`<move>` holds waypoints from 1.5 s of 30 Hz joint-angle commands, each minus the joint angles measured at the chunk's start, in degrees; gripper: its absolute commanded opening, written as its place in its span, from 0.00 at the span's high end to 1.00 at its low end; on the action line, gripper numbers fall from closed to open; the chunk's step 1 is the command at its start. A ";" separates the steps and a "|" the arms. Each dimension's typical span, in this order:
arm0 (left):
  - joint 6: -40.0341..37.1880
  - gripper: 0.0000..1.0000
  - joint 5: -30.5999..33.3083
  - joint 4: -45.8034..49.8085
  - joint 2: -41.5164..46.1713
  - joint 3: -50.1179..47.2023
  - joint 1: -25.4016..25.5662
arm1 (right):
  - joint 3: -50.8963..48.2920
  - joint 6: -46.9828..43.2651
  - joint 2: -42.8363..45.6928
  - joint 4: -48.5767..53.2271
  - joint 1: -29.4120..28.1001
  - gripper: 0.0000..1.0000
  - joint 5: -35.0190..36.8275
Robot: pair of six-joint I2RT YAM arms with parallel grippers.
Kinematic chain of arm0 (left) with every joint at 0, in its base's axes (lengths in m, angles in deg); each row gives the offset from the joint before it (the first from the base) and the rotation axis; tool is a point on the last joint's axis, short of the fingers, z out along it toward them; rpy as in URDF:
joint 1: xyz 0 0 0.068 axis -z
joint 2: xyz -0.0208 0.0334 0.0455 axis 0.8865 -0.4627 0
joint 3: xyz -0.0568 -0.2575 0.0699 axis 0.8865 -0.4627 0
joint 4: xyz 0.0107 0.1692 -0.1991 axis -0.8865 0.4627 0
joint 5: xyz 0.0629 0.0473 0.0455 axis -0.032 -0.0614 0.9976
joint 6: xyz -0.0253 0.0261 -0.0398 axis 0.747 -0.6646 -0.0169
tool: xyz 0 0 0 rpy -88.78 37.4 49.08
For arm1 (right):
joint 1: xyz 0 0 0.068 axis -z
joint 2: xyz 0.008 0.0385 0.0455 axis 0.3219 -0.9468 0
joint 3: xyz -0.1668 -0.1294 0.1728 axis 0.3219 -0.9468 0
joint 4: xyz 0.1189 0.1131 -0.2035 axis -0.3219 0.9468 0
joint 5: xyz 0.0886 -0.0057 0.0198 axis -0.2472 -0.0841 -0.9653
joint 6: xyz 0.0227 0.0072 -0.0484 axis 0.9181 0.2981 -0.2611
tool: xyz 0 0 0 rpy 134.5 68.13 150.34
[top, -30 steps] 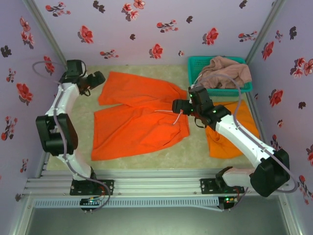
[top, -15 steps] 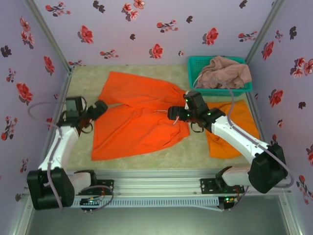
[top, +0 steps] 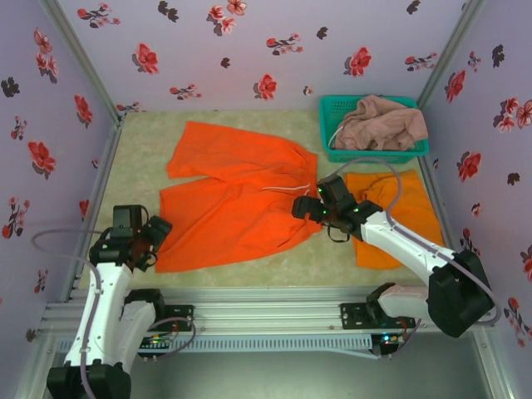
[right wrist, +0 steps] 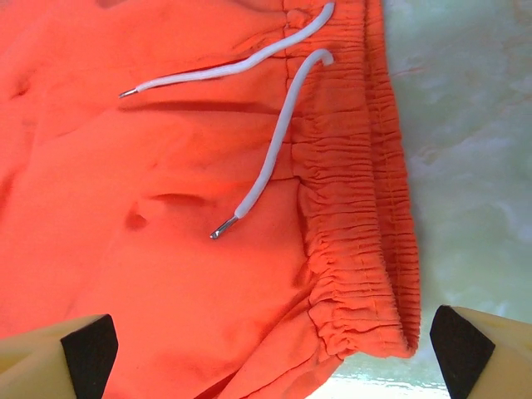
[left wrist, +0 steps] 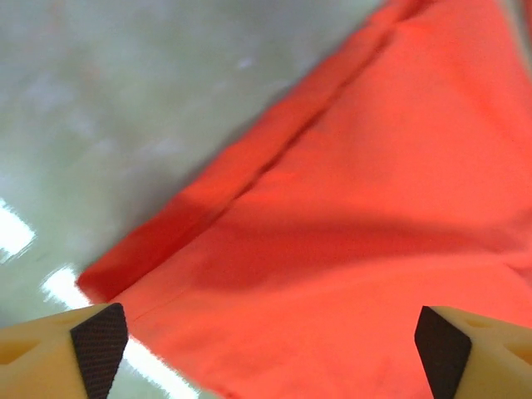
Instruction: Fold and stack the shorts
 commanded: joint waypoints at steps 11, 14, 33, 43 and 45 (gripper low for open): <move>14.67 0.27 2.45 6.61 -1.99 -7.35 4.84 | -0.73 1.89 1.07 -0.46 0.16 0.01 3.42; 15.38 0.33 2.29 2.51 -4.83 -8.95 5.51 | -0.81 1.84 1.32 -0.11 0.25 0.01 3.45; 11.23 1.00 4.31 -9.24 -11.60 -8.22 6.96 | -3.46 10.24 0.11 3.26 1.72 0.05 4.40; 10.57 1.00 4.31 -10.25 -10.50 -7.82 6.96 | -5.02 19.00 -8.22 -2.92 2.45 0.28 1.67; 10.42 1.00 4.25 -10.64 -10.28 -7.91 6.96 | -4.63 19.33 -10.50 -4.22 2.45 0.37 1.14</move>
